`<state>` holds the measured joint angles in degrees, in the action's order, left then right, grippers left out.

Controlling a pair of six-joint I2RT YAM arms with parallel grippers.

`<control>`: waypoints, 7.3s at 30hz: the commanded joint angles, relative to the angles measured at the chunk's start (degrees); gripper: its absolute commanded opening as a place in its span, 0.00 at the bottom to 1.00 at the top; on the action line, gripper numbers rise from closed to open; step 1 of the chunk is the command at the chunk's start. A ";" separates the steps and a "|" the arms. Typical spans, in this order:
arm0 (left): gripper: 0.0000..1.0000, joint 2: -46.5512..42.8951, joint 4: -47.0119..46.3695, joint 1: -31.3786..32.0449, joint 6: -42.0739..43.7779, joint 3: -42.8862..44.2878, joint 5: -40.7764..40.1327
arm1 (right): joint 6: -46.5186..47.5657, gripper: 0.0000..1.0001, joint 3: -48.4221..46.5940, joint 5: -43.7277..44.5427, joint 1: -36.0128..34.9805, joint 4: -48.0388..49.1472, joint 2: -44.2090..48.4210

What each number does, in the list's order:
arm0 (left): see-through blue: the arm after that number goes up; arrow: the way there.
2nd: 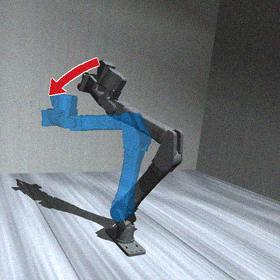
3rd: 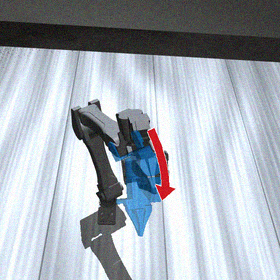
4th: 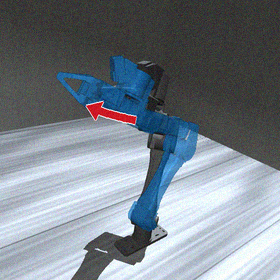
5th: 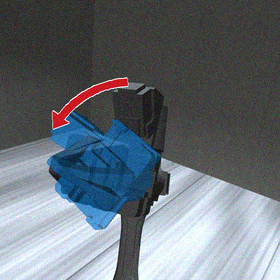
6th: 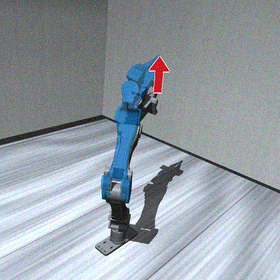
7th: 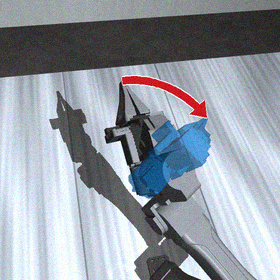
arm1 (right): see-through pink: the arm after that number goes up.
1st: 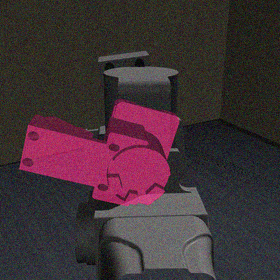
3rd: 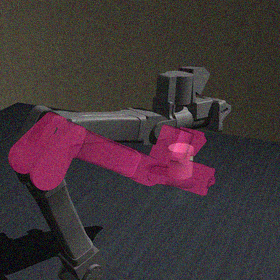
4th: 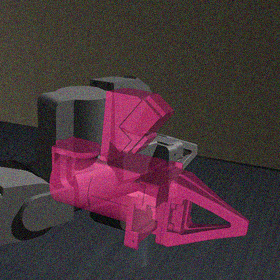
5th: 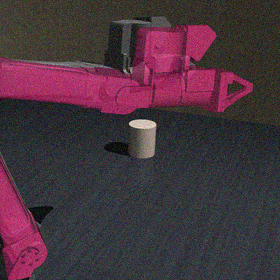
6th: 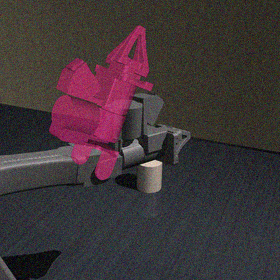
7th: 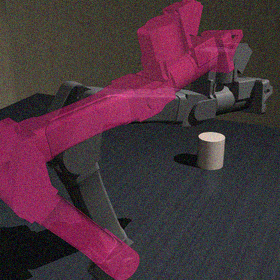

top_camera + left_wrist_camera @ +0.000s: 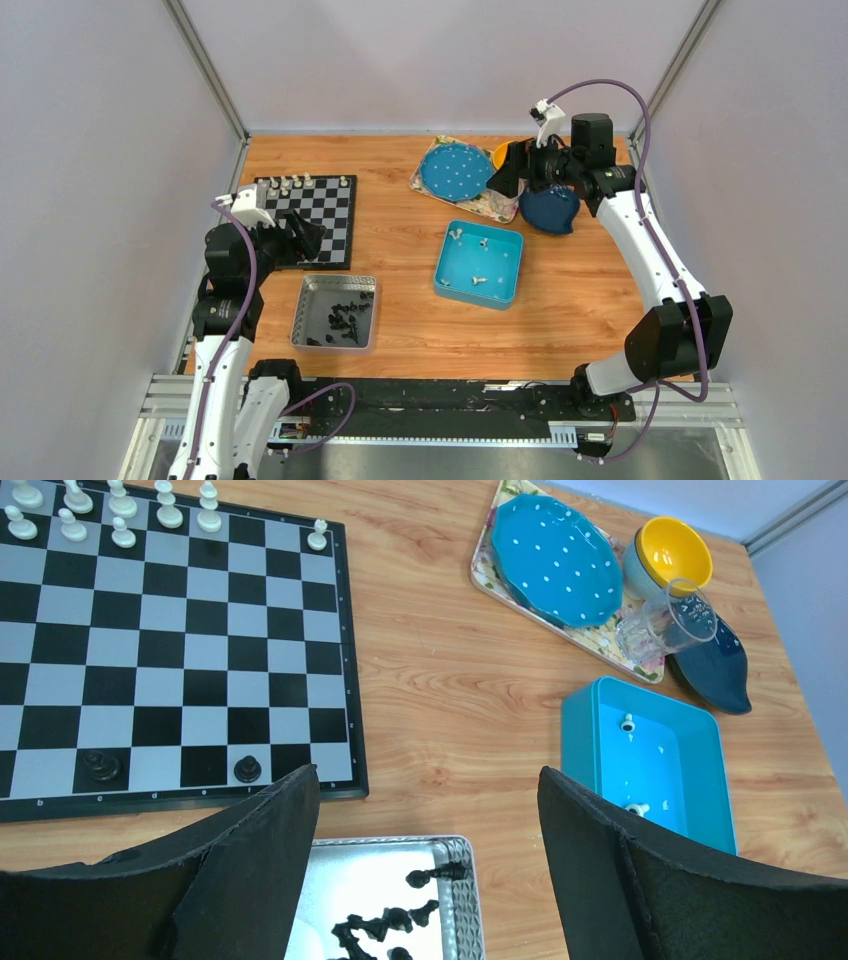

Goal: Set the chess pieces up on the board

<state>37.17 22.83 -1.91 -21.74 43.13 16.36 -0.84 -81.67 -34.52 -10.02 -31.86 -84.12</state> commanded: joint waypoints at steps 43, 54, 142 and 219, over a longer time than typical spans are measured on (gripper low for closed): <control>0.94 16.70 7.67 33.54 1.88 9.07 -14.24 | 21.49 0.98 -3.59 -11.27 -0.88 -14.55 -0.52; 0.89 21.01 1.00 40.84 -4.71 5.91 -16.01 | 26.50 0.98 -3.15 -12.50 -1.31 -18.33 -0.35; 0.00 25.07 16.89 32.06 -1.91 -0.60 -22.33 | 28.44 0.97 3.97 -13.55 -3.78 -15.78 -1.22; 0.20 52.83 9.51 9.30 13.56 14.43 -20.84 | 29.67 0.97 3.27 -13.64 -3.69 -17.01 -3.69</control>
<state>89.80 33.34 7.86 -8.56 57.76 -4.10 27.22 -76.88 -47.51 -13.47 -49.10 -88.05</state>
